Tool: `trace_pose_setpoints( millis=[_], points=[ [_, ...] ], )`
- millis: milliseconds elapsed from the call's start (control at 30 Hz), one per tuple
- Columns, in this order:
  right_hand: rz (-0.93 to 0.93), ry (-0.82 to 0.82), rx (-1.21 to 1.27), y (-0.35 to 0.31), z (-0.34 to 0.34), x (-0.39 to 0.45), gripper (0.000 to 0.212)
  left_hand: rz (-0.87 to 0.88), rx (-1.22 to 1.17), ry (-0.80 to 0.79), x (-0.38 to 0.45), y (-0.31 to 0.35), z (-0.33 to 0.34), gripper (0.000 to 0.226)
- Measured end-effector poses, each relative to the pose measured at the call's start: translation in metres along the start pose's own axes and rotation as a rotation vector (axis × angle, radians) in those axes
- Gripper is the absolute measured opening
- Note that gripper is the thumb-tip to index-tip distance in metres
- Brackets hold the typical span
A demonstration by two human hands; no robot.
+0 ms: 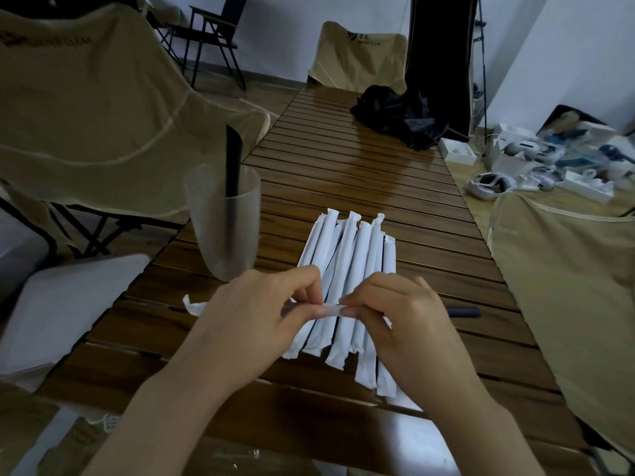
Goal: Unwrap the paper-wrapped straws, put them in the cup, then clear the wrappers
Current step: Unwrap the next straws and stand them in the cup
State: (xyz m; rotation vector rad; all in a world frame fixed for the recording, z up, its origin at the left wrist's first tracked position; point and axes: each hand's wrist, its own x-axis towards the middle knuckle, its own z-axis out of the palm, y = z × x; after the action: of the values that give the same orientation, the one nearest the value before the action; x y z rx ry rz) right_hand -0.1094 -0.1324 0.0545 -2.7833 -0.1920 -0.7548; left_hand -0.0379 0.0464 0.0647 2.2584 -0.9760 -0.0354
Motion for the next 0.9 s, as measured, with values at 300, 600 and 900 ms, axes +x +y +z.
trace_pose_setpoints(
  millis=[300,600,900],
  points=[
    [0.045,0.083,0.119,-0.005,-0.003,0.0,0.011,0.073,0.043,0.167,0.0,0.003,0.003,0.011],
    [0.228,0.189,0.248,-0.018,-0.004,0.0,0.03,0.167,0.03,0.313,0.002,0.013,0.006,0.024],
    [0.0,0.253,0.026,-0.024,-0.008,0.003,0.024,-0.136,-0.319,0.31,0.002,0.019,0.009,0.004]
  ],
)
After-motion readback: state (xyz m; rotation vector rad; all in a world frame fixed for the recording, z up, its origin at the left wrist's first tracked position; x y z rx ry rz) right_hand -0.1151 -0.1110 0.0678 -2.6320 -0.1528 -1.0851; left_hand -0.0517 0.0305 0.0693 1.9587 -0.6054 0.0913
